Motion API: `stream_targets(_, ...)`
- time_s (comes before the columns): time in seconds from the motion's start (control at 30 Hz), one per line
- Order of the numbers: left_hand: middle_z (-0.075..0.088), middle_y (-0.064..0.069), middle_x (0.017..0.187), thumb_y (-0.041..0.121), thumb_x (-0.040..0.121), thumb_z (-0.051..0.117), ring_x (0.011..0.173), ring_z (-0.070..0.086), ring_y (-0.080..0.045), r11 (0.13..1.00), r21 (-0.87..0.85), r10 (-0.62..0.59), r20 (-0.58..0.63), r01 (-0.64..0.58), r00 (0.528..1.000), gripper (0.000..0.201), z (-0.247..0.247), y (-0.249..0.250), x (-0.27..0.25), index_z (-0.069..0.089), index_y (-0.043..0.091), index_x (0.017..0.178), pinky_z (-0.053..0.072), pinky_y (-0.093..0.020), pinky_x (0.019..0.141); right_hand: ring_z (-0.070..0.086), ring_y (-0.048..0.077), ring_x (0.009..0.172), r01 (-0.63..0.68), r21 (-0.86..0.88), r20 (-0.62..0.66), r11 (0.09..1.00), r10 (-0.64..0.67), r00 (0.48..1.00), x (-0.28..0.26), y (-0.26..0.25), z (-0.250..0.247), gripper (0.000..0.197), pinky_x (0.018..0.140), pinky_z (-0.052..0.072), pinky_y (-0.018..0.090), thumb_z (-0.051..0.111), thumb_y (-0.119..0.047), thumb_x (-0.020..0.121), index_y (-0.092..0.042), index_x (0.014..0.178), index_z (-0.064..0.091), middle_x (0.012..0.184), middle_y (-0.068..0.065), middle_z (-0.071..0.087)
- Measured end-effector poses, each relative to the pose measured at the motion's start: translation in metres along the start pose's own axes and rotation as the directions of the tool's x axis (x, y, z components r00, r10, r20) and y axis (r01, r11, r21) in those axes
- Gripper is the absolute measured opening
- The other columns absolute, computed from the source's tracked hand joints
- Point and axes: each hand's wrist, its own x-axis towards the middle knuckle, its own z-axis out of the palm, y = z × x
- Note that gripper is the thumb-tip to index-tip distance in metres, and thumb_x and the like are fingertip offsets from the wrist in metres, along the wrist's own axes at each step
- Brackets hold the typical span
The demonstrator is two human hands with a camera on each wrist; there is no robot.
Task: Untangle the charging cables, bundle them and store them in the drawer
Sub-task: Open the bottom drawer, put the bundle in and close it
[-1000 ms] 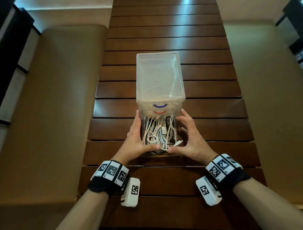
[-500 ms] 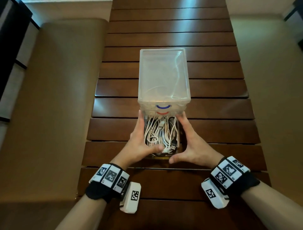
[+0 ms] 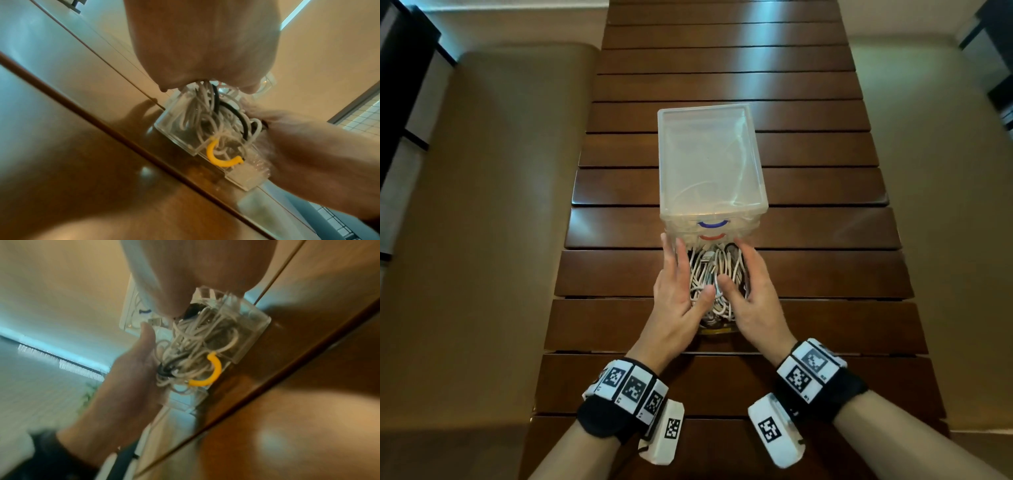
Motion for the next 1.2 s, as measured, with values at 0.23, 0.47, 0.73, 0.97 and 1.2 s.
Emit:
stream_targets(0.23, -0.033, 0.009, 0.161, 0.055, 0.097, 0.047, 0.154, -0.010, -0.019, 0.994, 0.045, 0.098, 0.010, -0.099, 0.995, 0.045, -0.005, -0.005, 0.004, 0.047, 0.050, 0.141, 0.015, -0.066, 0.119, 0.016, 0.011, 0.150, -0.061, -0.082, 0.110, 0.995, 0.070, 0.991, -0.001, 0.010, -0.008, 0.051, 0.120, 0.026, 0.038, 0.061, -0.052, 0.086, -0.047, 0.137, 0.053, 0.165, -0.018, -0.014)
stream_targets(0.47, -0.019, 0.007, 0.166, 0.054, 0.089, 0.064, 0.155, -0.002, -0.024, 0.988, -0.113, 0.101, -0.075, -0.109, 0.992, 0.030, -0.004, -0.015, 0.017, 0.076, 0.034, 0.109, 0.022, -0.061, 0.120, -0.008, 0.006, 0.153, 0.100, -0.210, 0.317, 0.973, -0.029, 0.948, 0.032, 0.022, -0.037, 0.056, 0.121, 0.003, 0.028, 0.078, -0.056, 0.074, -0.049, 0.127, 0.062, 0.168, -0.003, -0.007)
stream_targets(0.73, 0.005, 0.003, 0.163, 0.028, 0.090, 0.071, 0.152, 0.013, -0.015, 0.971, -0.229, 0.028, -0.163, -0.065, 0.986, 0.013, 0.001, -0.011, 0.027, 0.068, 0.032, 0.102, 0.023, -0.036, 0.124, 0.011, 0.017, 0.153, 0.111, -0.084, 0.241, 0.990, -0.088, 0.967, 0.031, 0.027, -0.025, 0.053, 0.125, 0.019, 0.038, 0.079, -0.037, 0.079, -0.031, 0.130, 0.066, 0.165, 0.005, 0.009)
stream_targets(0.97, 0.031, -0.004, 0.143, 0.036, 0.076, 0.081, 0.138, 0.037, -0.018, 0.951, -0.304, -0.118, -0.182, 0.058, 0.976, 0.098, 0.005, -0.021, 0.034, 0.014, 0.017, 0.145, 0.039, -0.041, 0.114, 0.027, 0.021, 0.148, 0.115, -0.021, 0.157, 0.993, -0.110, 0.981, 0.031, 0.023, -0.019, 0.070, 0.117, 0.033, 0.050, 0.083, -0.035, 0.080, -0.026, 0.139, 0.048, 0.160, 0.006, 0.023)
stream_targets(1.2, 0.025, 0.004, 0.162, 0.040, 0.075, 0.082, 0.148, 0.029, -0.013, 0.946, -0.302, -0.146, -0.069, 0.119, 0.987, 0.124, 0.002, -0.026, 0.046, -0.011, 0.033, 0.157, 0.029, -0.052, 0.120, 0.015, 0.012, 0.152, 0.126, -0.149, 0.277, 0.981, -0.081, 0.957, 0.030, 0.017, -0.035, 0.042, 0.122, 0.027, 0.041, 0.074, -0.042, 0.087, -0.027, 0.124, 0.061, 0.165, 0.002, 0.011)
